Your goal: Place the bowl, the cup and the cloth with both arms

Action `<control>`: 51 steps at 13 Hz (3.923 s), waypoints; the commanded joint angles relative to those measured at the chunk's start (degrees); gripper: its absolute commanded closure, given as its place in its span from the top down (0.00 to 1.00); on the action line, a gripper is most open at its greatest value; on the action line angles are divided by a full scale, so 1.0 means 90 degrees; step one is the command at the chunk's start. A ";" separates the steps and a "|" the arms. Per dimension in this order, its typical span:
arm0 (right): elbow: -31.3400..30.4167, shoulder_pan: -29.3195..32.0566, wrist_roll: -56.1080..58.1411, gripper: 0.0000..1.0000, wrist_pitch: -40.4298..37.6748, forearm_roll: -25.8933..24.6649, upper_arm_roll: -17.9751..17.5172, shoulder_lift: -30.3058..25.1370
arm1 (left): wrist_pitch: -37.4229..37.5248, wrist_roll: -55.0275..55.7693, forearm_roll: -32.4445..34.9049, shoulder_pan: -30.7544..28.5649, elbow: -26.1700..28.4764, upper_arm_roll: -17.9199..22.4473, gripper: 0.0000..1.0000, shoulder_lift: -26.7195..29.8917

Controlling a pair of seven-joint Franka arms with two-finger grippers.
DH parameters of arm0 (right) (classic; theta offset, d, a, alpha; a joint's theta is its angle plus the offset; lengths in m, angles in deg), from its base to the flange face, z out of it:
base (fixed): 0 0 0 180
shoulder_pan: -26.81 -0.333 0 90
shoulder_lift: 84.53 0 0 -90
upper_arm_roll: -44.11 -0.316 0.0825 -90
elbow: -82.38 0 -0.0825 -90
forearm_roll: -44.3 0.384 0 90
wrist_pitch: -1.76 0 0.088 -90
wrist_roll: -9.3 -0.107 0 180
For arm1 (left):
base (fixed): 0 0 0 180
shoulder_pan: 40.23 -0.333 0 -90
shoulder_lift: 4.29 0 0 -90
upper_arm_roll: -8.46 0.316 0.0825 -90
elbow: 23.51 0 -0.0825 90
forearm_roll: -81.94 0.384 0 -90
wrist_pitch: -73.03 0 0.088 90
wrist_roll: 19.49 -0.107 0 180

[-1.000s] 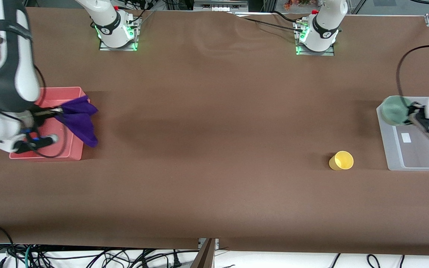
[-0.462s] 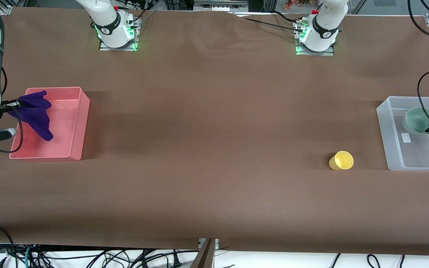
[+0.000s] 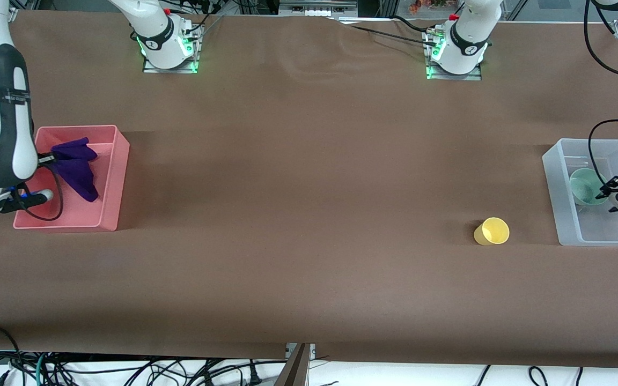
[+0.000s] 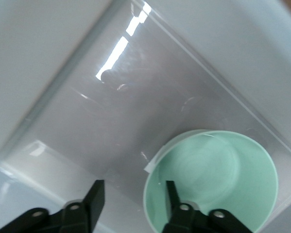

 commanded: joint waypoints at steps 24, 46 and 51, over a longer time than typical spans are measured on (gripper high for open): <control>0.1620 -0.0047 -0.2702 1.00 -0.0865 -0.0392 -0.2303 -0.2666 | 0.1846 0.8422 -0.0353 0.1866 -0.0812 -0.1433 0.00 -0.0541; 0.1609 0.0090 -0.3190 1.00 -0.1441 0.0399 -0.2244 -0.2647 | 0.2542 0.3851 0.1219 -0.0479 -0.0871 -0.1587 1.00 0.0416; 0.1609 0.0090 -0.3181 1.00 -0.1422 0.0408 -0.2244 -0.2647 | 0.3430 0.4288 0.1200 -0.0479 -0.0958 -0.3099 1.00 0.1422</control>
